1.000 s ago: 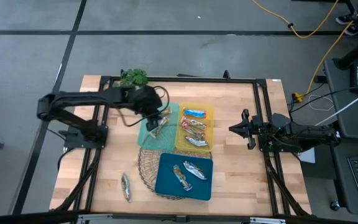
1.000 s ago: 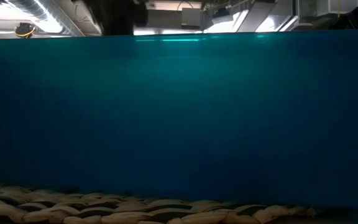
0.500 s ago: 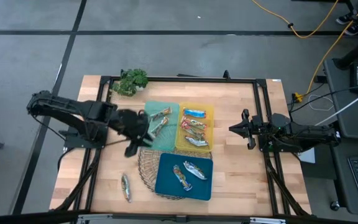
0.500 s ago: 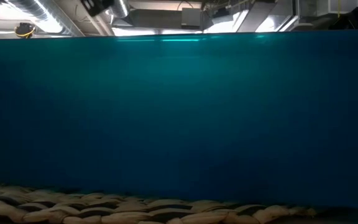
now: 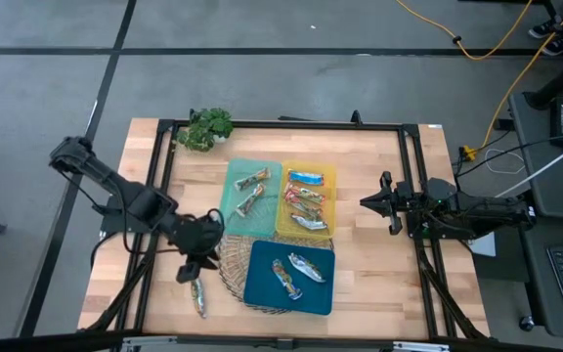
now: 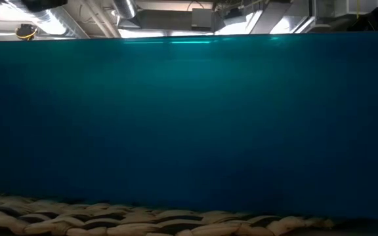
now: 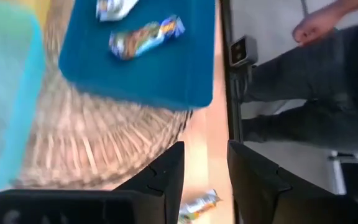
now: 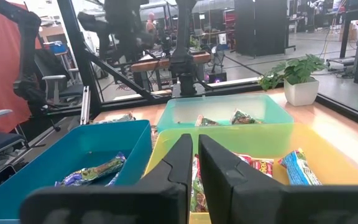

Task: Pick and place Granola Bars by type
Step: Put the yellow granola bar into the green bin

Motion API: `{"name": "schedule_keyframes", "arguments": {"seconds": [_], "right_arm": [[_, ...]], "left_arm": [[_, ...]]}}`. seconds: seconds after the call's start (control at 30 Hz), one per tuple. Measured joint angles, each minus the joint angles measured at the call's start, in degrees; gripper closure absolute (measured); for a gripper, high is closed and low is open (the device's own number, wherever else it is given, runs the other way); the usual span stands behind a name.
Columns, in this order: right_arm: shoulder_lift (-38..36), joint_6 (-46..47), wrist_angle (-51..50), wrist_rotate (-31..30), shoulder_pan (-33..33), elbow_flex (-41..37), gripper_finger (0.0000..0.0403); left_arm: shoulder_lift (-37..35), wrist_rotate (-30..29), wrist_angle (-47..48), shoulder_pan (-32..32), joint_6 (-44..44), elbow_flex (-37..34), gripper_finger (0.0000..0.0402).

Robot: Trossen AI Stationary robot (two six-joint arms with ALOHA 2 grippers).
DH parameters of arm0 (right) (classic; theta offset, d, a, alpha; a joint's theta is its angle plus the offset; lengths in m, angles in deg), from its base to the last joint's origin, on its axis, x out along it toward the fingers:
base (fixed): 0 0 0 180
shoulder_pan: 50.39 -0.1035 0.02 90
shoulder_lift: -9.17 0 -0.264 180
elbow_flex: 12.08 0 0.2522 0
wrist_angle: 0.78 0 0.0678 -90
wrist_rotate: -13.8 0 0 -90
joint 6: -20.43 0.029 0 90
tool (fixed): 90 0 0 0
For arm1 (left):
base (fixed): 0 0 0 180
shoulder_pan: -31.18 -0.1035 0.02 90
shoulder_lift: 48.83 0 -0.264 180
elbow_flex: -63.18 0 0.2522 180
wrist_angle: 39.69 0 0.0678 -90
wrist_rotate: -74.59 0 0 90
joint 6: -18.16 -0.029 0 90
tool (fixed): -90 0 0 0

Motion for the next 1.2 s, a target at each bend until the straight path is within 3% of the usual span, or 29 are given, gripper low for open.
{"name": "schedule_keyframes", "arguments": {"seconds": [0.5,0.73,0.97,1.2], "right_arm": [[0.0,0.0,0.0,0.0,0.0,0.0,0.0370],[0.0,0.0,0.0,0.0,0.0,0.0,0.0370],[0.0,0.0,0.0,0.0,0.0,0.0,0.0370],[0.0,0.0,0.0,0.0,0.0,0.0,0.0370]], "left_arm": [[0.4,-7.1,-3.3,14.2,47.1,-12.1,0.0290],[2.9,-15.7,-4.3,19.0,64.1,-13.2,0.0290],[8.8,-18.3,-9.3,21.3,74.9,-13.2,0.0290],[16.2,-12.8,-18.8,21.6,76.9,-13.2,0.0290]]}}
